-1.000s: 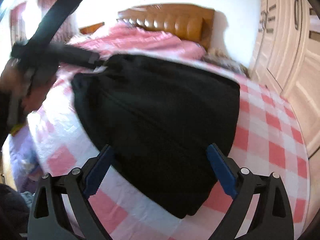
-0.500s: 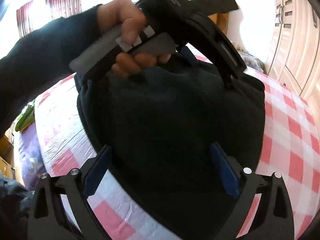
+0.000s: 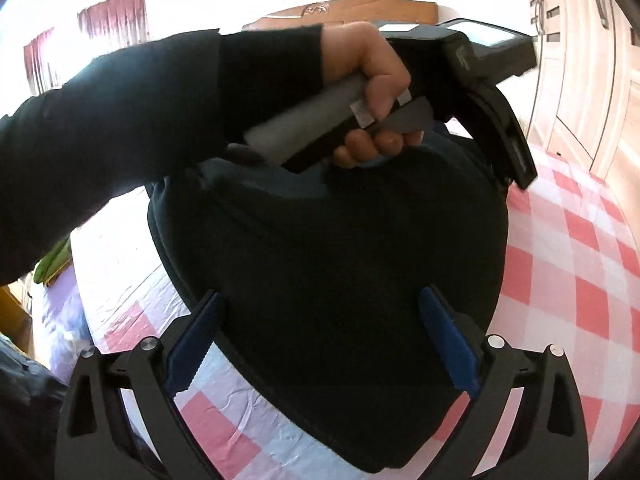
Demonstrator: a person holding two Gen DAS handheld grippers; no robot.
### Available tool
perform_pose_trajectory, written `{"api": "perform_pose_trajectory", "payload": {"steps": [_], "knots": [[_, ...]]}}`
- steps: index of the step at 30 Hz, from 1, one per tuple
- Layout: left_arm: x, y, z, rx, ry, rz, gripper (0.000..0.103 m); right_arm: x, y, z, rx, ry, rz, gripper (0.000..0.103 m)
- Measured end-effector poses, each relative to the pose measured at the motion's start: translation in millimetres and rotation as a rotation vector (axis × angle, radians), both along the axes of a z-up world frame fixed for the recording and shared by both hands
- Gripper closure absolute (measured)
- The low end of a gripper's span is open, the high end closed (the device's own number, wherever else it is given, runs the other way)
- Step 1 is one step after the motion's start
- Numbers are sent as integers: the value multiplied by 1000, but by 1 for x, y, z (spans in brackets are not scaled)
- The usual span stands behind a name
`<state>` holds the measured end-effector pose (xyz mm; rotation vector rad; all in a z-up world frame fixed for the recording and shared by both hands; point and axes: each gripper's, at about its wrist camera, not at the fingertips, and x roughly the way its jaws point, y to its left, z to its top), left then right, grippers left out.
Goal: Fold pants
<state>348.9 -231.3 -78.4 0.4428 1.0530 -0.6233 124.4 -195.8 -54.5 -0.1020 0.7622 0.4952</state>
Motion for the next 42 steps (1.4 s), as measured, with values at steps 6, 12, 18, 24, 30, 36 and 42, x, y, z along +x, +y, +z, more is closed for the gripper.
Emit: {"api": "perform_pose_trajectory", "payload": {"steps": [6,12,18,24,30,36,42], "knots": [[-25,6,33,-108,-138,-37,19,-9,-3,20,0,-52,-38,8],[3,-5,1,-60,-102,-16,18,-7,1,6,-42,-11,-52,8],[-20,41,65,-90,-210,82,15,-19,1,15,-74,-12,-73,8],[-69,168,69,-59,-97,186,2,-13,31,38,-4,-57,-9,7],[-54,208,26,22,-69,295,2,11,124,34,-2,-46,235,7],[-51,209,12,36,-86,260,1,10,164,7,-123,-52,275,4],[-53,214,8,3,-123,271,1,-15,136,31,-59,-58,237,4]]}}
